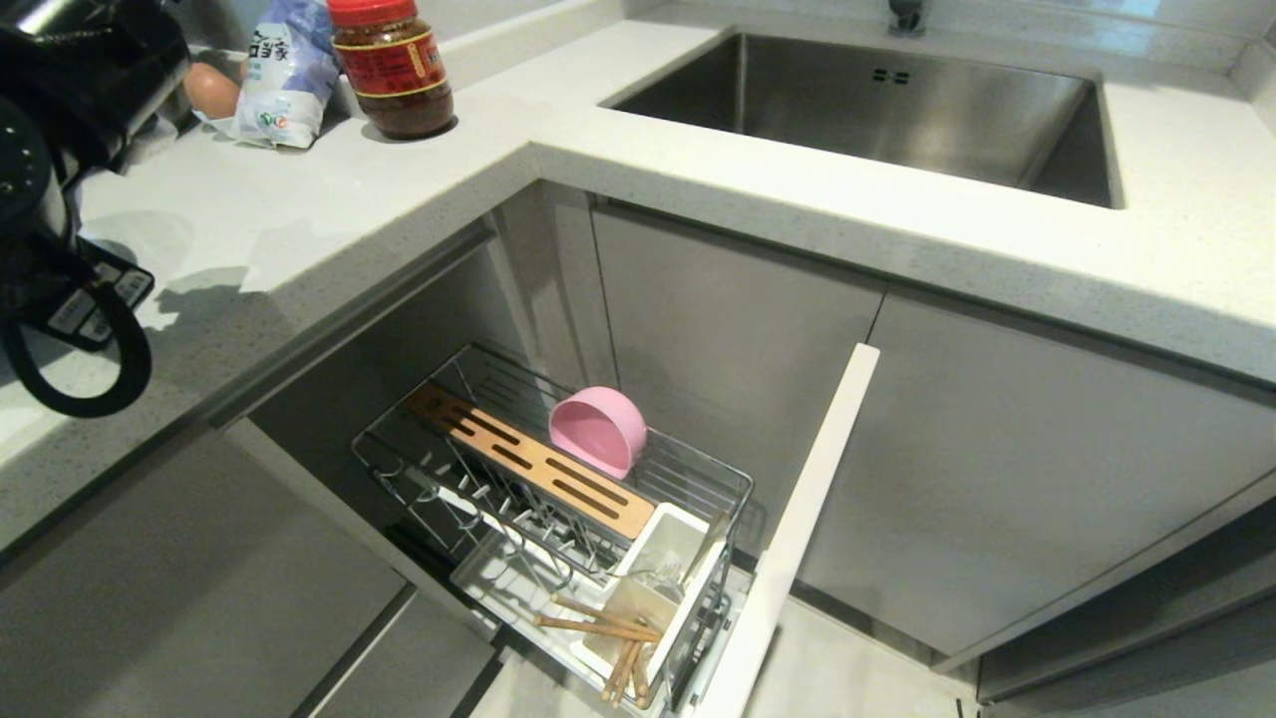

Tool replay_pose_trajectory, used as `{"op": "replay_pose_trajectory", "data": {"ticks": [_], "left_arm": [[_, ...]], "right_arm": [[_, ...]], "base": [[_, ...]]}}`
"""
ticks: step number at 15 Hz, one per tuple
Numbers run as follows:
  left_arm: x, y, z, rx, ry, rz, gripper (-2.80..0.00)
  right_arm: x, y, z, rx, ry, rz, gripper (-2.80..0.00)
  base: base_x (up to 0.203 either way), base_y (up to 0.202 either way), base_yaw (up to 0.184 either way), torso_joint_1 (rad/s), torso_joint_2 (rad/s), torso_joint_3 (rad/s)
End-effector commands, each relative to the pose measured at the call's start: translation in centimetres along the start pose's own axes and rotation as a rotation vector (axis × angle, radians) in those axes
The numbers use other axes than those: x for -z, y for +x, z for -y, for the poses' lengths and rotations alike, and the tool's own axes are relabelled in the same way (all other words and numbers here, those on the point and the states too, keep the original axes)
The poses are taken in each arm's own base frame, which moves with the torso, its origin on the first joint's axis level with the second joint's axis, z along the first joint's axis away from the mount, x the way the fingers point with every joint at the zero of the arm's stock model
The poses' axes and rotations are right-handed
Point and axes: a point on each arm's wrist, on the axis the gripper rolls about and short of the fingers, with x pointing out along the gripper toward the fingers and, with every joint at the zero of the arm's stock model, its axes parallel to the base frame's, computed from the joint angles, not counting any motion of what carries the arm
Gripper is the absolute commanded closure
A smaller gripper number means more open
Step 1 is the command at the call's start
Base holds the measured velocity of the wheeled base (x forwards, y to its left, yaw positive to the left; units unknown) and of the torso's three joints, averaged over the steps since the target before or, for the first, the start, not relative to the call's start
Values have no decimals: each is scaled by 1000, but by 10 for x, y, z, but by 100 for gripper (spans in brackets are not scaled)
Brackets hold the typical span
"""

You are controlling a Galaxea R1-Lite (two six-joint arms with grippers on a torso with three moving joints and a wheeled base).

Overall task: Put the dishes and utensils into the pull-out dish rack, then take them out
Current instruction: Take the plate out of the cupboard, then take the bowl out of the cupboard

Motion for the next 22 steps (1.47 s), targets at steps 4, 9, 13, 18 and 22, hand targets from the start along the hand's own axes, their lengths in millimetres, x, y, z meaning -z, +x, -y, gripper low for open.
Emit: {"op": "replay_pose_trajectory", "data": {"ticks": [4,9,13,18,22], "left_arm": [[-3,3,6,-3,23,-9,0],[-4,5,10,-1,34,-16,0],[-4,4,9,0,27,-13,-280],[-2,0,2,2,-11,9,-280],[1,-15,-13,24,-110,88,-280]], "right_arm": [[0,0,0,0,1,5,0],[0,0,0,0,1,5,0],[0,0,0,0,1,5,0],[0,0,0,0,1,5,0],[0,0,0,0,1,5,0]], "base": [[0,0,0,0,0,0],[0,0,0,0,0,0],[0,0,0,0,0,0],[0,0,0,0,0,0],[0,0,0,0,0,0]]}}
